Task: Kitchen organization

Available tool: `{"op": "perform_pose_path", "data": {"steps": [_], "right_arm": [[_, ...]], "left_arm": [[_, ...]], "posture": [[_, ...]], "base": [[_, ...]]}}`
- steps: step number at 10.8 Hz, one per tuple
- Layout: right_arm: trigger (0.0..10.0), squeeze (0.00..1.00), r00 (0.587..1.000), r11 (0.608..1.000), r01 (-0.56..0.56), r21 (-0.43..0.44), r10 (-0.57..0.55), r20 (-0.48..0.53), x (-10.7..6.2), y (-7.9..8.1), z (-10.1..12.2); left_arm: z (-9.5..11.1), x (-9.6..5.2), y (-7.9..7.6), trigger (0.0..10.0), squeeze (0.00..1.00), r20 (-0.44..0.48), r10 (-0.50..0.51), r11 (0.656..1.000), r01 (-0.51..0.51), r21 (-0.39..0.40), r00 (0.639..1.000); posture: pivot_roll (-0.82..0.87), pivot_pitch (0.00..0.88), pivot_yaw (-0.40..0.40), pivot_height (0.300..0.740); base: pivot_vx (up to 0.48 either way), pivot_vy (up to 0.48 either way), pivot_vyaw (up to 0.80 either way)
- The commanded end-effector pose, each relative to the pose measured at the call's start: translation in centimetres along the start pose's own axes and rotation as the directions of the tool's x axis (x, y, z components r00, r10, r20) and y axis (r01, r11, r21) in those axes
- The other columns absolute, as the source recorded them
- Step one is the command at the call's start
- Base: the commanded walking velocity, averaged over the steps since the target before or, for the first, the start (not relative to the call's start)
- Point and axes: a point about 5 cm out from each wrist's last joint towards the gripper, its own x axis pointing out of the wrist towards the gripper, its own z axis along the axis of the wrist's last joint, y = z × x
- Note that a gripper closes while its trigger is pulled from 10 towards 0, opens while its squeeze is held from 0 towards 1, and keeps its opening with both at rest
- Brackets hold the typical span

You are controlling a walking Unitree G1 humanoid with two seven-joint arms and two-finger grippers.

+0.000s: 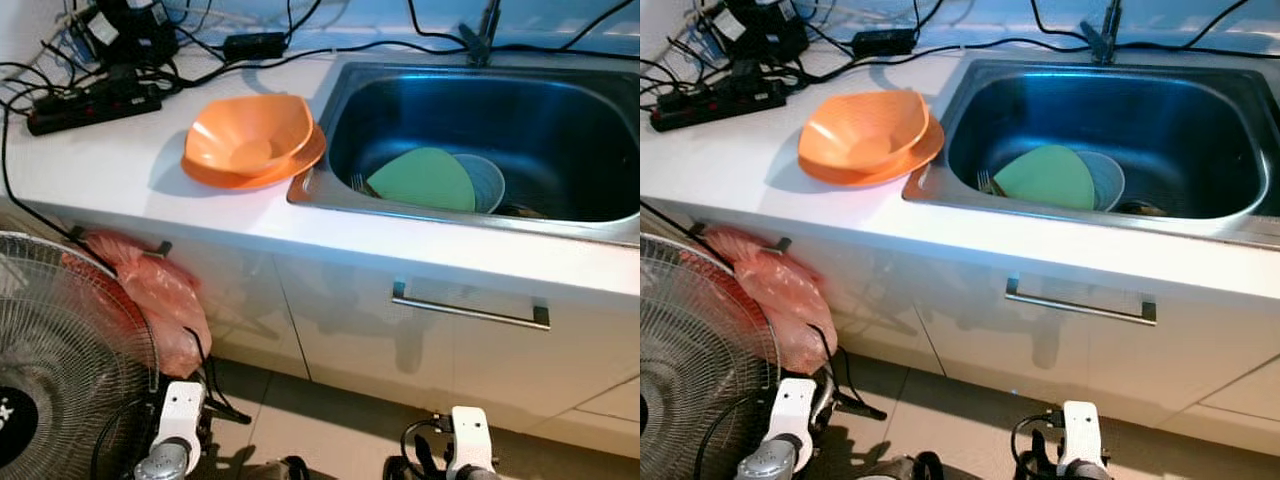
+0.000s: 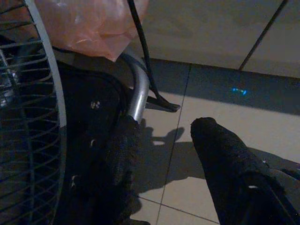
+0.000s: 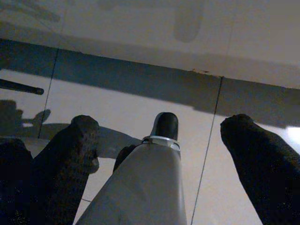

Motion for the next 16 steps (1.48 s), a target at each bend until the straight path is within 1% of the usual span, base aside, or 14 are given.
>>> {"op": "perform_pose_path", "data": {"steps": [1,2,3,4,5,6,7,8,11,14,16], "right_arm": [[10.0,0.00,0.999,0.999,-0.040,0.014,0.040,-0.025,0.0,1.1,-0.6],[10.0,0.00,0.999,0.999,-0.043,0.009,0.043,-0.022,0.0,1.0,-0.5],[10.0,0.00,0.999,0.999,-0.039,0.009,0.039,-0.019,0.0,0.8,-0.4],[10.0,0.00,0.999,0.999,-0.041,0.005,0.041,-0.017,0.0,0.7,-0.4],[10.0,0.00,0.999,0.999,-0.041,0.005,0.042,-0.013,0.0,0.6,-0.3],[10.0,0.00,0.999,0.999,-0.043,0.002,0.043,-0.015,0.0,0.6,-0.3],[10.0,0.00,0.999,0.999,-0.038,0.016,0.038,-0.005,0.0,0.6,-0.2],[10.0,0.00,1.000,0.999,-0.031,0.030,0.031,0.001,0.1,0.6,-0.1],[10.0,0.00,1.000,0.999,-0.028,0.028,0.028,0.009,0.2,0.5,0.4],[10.0,0.00,0.999,0.999,-0.043,0.005,0.043,0.005,0.2,0.3,0.6],[10.0,0.00,0.999,0.999,-0.044,0.003,0.044,0.000,0.2,0.2,0.4]], "left_arm": [[-0.4,-0.1,0.4,10.0,0.00,-0.015,0.029,1.000,-0.029,-0.003,0.999],[-0.4,-0.1,0.4,10.0,0.00,-0.015,0.035,0.999,-0.035,-0.013,0.999],[0.0,0.2,-1.0,10.0,0.00,-0.040,0.022,0.999,-0.023,-0.026,0.999],[0.3,0.4,-1.9,10.0,0.00,-0.049,0.003,1.000,-0.003,-0.015,0.999],[0.3,0.4,-2.0,10.0,0.00,-0.051,0.007,1.000,-0.008,-0.022,0.999],[0.3,0.4,-2.3,10.0,0.00,-0.055,0.003,1.000,-0.004,-0.015,0.999],[0.9,0.5,-3.1,10.0,0.00,-0.038,-0.029,0.999,0.030,0.026,0.999],[1.2,0.6,-3.3,10.0,0.00,-0.032,-0.040,0.998,0.042,0.040,0.999],[1.8,0.8,-3.3,10.0,0.00,-0.025,-0.049,0.997,0.050,0.063,0.998],[1.7,0.8,-3.2,10.0,0.00,-0.022,-0.042,0.997,0.043,0.065,0.999],[1.6,0.7,-3.4,10.0,0.00,-0.028,-0.050,0.996,0.053,0.077,0.998]], "posture": [[-0.01,0.160,0.115,0.740],[-0.02,0.162,0.113,0.740],[-0.01,0.163,0.107,0.740],[-0.02,0.161,0.102,0.740],[-0.02,0.164,0.097,0.740],[-0.02,0.166,0.097,0.740],[-0.05,0.159,0.105,0.740],[-0.06,0.158,0.109,0.740],[-0.05,0.133,0.114,0.740],[-0.04,0.100,0.105,0.740],[-0.04,0.095,0.107,0.740]], "base": [[0.000,0.000,0.00],[0.000,0.000,0.00],[0.000,0.000,0.00],[0.000,0.000,0.00],[0.000,0.000,0.00],[0.000,0.000,0.00],[0.000,0.000,0.00],[0.000,0.000,0.00],[0.000,0.000,0.00],[0.000,0.000,0.00],[0.000,0.000,0.00]]}}
